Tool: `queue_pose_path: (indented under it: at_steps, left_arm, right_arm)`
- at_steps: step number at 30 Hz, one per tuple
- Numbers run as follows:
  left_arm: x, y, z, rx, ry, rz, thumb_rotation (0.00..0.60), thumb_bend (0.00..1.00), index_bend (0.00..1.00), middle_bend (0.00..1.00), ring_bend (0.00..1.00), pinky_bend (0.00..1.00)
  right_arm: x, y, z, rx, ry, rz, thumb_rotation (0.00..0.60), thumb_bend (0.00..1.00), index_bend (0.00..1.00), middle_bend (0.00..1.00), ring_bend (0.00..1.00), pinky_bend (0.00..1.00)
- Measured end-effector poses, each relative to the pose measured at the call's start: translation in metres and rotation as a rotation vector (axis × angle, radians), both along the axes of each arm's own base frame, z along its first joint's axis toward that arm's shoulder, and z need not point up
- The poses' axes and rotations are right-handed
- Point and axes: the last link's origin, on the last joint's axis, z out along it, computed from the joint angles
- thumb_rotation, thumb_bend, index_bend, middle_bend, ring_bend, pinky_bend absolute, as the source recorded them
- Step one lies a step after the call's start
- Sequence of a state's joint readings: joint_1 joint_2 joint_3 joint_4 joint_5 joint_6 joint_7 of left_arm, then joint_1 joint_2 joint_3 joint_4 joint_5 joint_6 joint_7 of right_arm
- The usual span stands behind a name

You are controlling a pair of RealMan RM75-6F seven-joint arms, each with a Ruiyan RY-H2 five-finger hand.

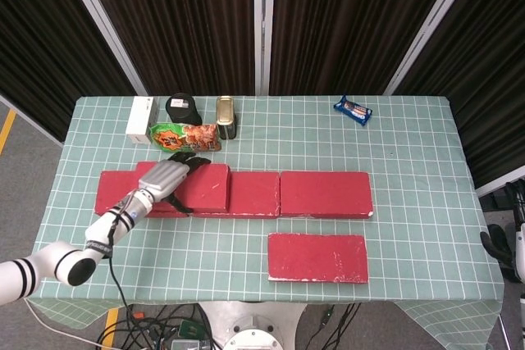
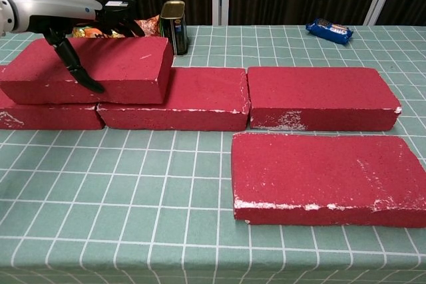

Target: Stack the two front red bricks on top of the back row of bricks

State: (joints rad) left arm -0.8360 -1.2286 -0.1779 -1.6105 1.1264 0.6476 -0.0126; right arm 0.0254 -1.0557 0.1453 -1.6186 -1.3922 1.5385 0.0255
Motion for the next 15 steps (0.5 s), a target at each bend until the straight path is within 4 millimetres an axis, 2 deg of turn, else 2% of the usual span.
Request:
queue_pose_path:
  at_steps: [15]
  left_arm:
    - [0.0011, -0.0031, -0.0022, -0.008, 0.009, -0.001, 0.6, 0.03, 0.11, 0.19, 0.0, 0.02]
  right_arm:
    - [-0.0007, -0.0007, -0.0024, 0.007, 0.002, -0.003, 0.6, 0.2, 0.0, 0.0, 0.0, 0.0]
